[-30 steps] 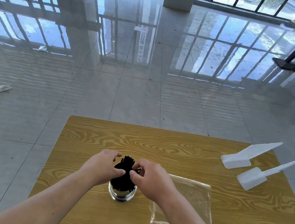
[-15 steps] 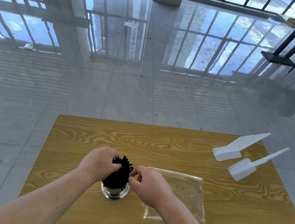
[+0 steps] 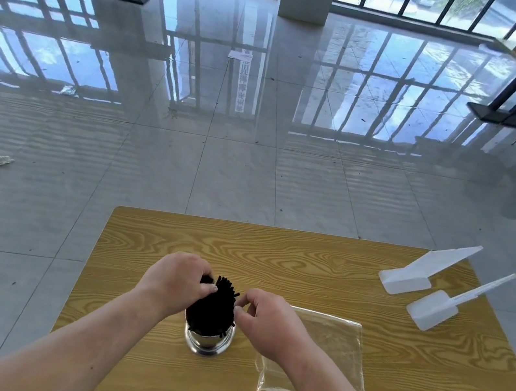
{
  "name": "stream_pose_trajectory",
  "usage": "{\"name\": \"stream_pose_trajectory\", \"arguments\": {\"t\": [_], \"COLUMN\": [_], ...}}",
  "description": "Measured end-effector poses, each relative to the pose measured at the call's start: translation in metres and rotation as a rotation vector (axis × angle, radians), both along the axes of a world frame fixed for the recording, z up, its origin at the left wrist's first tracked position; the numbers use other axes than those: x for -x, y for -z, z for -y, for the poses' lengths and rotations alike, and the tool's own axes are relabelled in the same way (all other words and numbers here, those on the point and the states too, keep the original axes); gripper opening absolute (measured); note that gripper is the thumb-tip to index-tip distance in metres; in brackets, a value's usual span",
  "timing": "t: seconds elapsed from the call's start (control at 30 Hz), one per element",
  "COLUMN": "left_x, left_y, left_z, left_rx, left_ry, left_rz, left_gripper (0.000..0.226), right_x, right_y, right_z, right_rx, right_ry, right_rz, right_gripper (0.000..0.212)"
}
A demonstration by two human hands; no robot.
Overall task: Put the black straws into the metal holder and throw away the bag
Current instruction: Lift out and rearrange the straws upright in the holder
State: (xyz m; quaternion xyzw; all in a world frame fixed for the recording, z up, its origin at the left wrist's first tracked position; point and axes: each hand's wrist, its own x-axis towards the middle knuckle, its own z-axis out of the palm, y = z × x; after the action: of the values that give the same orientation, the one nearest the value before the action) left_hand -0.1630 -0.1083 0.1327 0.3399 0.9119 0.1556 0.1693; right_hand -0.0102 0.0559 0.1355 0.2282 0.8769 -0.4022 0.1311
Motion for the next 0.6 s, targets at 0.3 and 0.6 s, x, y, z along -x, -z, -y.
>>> {"name": "stream_pose_trajectory", "arguments": {"t": [0.3, 0.6], "left_x": [0.017, 0.036], "left_y": [-0.050, -0.087], "left_z": [0.009, 0.027], "left_rx": [-0.090, -0.310], "left_ry": [-0.069, -0.181], "left_rz": [0.010, -0.057], "left_gripper": [0.016, 0.015], "right_x": [0.012, 0.023], "right_y": [-0.008, -0.008], "right_z": [0.002, 0.014], "right_rx": [0.003, 0.028], "right_ry": [0.029, -0.001], "right_rz": [-0.073, -0.104], "right_gripper": [0.017, 0.018]}}
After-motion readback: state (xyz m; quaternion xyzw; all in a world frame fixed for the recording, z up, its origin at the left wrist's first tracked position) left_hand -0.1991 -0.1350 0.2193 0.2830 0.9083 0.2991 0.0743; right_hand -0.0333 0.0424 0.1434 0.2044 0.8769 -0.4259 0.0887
